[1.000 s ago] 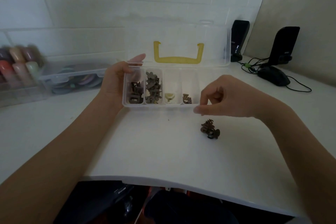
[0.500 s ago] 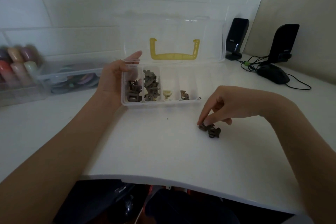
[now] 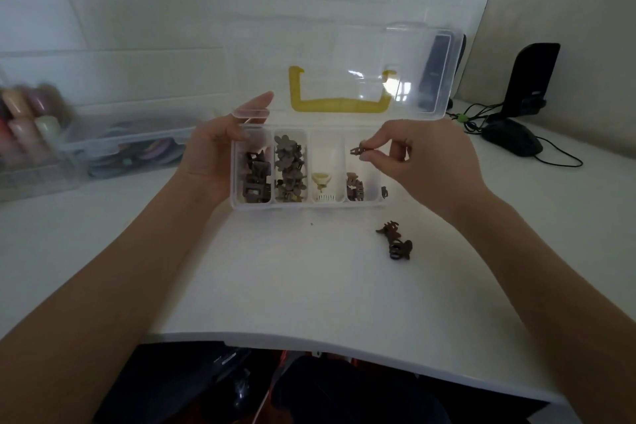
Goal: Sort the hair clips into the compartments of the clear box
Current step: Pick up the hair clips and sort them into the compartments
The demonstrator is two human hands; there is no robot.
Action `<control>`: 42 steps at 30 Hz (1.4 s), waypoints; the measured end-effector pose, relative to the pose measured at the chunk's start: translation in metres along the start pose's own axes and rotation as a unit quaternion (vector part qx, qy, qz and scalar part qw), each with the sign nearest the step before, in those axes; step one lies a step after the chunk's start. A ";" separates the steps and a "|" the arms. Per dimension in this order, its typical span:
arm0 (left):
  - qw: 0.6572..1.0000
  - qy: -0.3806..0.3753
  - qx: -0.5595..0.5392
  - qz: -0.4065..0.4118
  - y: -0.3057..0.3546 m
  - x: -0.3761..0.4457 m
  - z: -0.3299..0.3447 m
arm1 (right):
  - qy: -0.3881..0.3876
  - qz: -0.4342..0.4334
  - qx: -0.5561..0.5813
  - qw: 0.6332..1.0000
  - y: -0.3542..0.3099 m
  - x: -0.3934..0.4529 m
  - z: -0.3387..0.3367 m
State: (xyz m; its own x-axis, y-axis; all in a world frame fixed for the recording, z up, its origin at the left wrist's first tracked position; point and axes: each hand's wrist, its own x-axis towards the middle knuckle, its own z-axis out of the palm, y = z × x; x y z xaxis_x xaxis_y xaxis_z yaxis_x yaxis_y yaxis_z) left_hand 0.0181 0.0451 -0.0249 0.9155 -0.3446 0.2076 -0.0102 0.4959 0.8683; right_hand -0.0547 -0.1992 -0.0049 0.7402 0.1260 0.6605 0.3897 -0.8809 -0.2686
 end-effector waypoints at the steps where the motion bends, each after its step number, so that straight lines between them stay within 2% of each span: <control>1: 1.000 -0.006 -0.002 -0.002 0.000 0.000 0.000 | 0.013 -0.010 -0.011 1.000 -0.001 -0.001 0.000; 5: 1.000 -0.014 -0.007 -0.006 -0.001 0.001 0.000 | 0.040 -0.028 -0.045 0.998 -0.004 -0.003 0.002; 8: 1.000 -0.009 -0.010 -0.005 -0.001 0.001 -0.001 | 0.032 -0.023 -0.055 0.998 -0.006 -0.003 0.004; 12: 1.000 -0.024 -0.011 -0.009 -0.002 0.001 -0.002 | -0.080 0.004 -0.088 0.993 -0.009 -0.001 0.001; 14: 1.000 -0.023 -0.006 -0.008 -0.003 0.002 -0.002 | -0.106 0.005 -0.092 0.990 -0.007 -0.001 -0.001; 23: 1.000 -0.028 -0.007 -0.007 -0.003 0.002 -0.001 | -0.134 -0.012 -0.108 0.985 -0.011 -0.003 -0.003; 27: 1.000 -0.013 -0.005 -0.005 -0.003 0.004 -0.002 | -0.089 -0.003 -0.072 0.993 -0.012 -0.002 -0.008; 29: 1.000 -0.016 -0.005 -0.008 -0.004 0.003 -0.002 | -0.089 0.002 -0.052 0.995 -0.012 -0.001 -0.011; 32: 1.000 -0.013 -0.006 -0.009 -0.004 0.003 -0.001 | -0.155 -0.016 0.026 0.988 -0.013 -0.001 -0.018; 35: 1.000 -0.007 -0.010 -0.001 -0.002 0.002 -0.002 | -0.260 -0.025 0.118 0.958 -0.013 0.000 -0.028; 38: 1.000 0.001 -0.029 0.002 -0.001 0.000 -0.002 | -0.346 -0.035 0.075 0.935 -0.013 0.001 -0.034; 42: 0.999 0.025 -0.036 0.000 -0.002 0.000 0.002 | -0.385 -0.006 -0.004 0.923 -0.010 0.000 -0.039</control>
State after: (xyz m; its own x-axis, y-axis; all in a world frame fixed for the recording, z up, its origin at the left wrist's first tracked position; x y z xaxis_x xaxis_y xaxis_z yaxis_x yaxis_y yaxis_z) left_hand 0.0171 0.0428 -0.0258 0.9343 -0.3058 0.1833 0.0173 0.5523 0.8334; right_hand -0.0795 -0.2080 0.0249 0.9073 0.4193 -0.0311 0.3981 -0.8806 -0.2568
